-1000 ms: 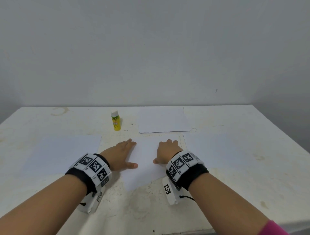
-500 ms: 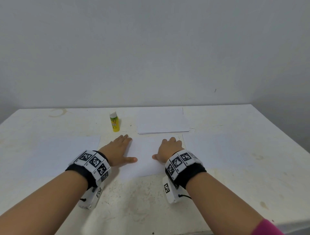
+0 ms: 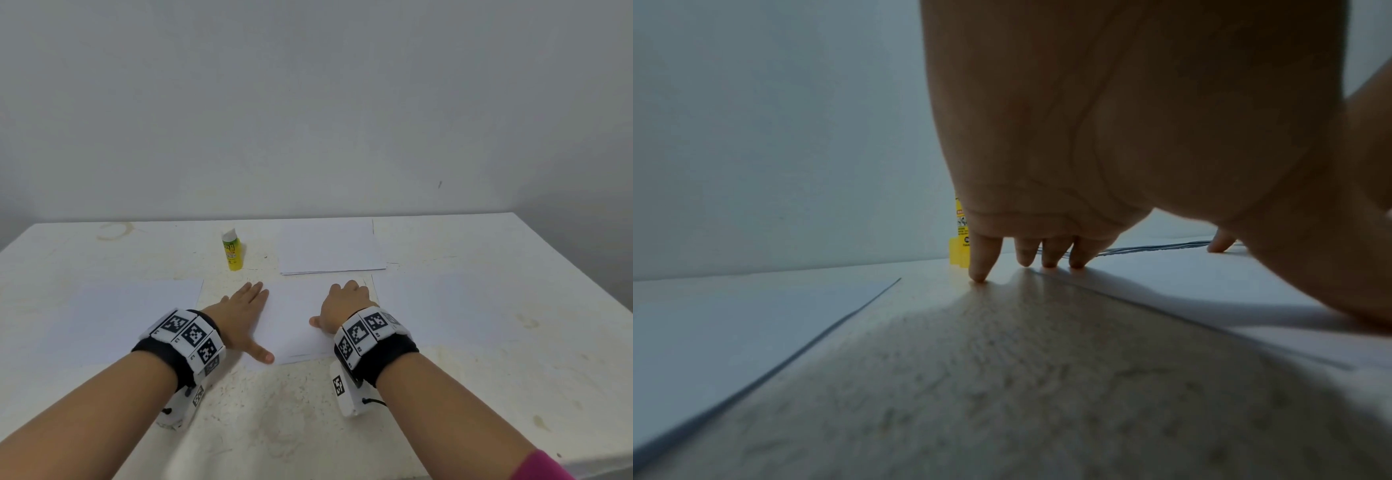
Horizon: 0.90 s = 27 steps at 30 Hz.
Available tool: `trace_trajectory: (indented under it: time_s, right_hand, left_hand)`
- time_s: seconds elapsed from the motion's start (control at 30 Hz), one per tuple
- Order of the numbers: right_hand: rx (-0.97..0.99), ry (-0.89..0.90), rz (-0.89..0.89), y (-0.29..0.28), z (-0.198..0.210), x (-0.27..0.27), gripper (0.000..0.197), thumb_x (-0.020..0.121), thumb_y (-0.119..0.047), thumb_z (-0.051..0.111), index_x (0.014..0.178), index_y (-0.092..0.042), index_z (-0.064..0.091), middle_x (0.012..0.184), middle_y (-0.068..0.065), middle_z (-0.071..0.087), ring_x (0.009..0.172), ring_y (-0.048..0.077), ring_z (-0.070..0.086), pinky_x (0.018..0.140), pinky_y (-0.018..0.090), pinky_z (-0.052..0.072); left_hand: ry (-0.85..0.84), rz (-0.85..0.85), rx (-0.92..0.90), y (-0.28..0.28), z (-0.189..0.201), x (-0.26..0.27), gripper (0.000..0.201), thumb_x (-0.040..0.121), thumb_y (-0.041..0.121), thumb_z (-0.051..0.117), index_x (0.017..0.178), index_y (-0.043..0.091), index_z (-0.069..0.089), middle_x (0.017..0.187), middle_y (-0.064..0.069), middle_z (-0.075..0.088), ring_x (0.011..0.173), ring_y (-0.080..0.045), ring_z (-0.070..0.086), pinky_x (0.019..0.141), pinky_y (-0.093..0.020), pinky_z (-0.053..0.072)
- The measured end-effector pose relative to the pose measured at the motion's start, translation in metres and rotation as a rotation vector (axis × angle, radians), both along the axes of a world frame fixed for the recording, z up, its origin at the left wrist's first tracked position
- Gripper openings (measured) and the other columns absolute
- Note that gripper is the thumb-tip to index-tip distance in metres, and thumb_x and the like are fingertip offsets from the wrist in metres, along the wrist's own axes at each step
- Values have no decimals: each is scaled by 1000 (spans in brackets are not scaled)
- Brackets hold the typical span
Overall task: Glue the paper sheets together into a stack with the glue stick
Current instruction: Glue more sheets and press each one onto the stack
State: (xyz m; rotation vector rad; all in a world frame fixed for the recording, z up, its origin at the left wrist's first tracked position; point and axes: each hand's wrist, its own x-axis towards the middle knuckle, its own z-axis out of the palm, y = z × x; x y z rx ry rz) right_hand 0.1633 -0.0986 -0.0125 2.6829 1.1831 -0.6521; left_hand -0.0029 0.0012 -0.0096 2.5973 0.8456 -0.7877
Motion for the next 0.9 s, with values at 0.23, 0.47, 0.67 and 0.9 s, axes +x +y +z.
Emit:
trace_trajectory:
  time_s: [0.23, 0.47, 0.67, 0.9]
  right_hand:
    - [-18, 12, 3, -6, 4, 2, 78, 85, -59, 56, 141, -12, 28, 140, 14, 29, 128, 35, 31, 98, 47, 41]
    - [-56, -81, 145, -15, 24, -2, 68, 94, -53, 47, 140, -5, 31, 137, 13, 34, 124, 34, 37, 100, 37, 34]
    - [-59, -83, 173, -18, 32, -3, 66, 95, -50, 47, 139, -4, 32, 138, 11, 35, 127, 33, 35, 101, 37, 34]
    - [-85, -62, 131, -14, 32, 1, 78, 89, -56, 54, 141, -3, 29, 137, 14, 35, 126, 32, 37, 102, 37, 35]
  left_hand:
    - [6, 8, 27, -8, 5, 0, 143, 52, 89, 50, 150, 10, -18, 157, -5, -25, 146, -23, -18, 119, -48, 1]
    - [-1, 17, 4, -7, 6, 2, 147, 35, 90, 28, 151, 12, -16, 158, -4, -24, 147, -22, -16, 119, -47, 4]
    - [-24, -1, 23, -3, 0, 0, 148, 34, 93, 28, 151, 12, -15, 158, -3, -23, 146, -19, -20, 118, -47, 3]
    - [-40, 15, 37, -7, 3, 2, 146, 37, 89, 33, 152, 12, -11, 159, -4, -19, 148, -21, -12, 121, -45, 6]
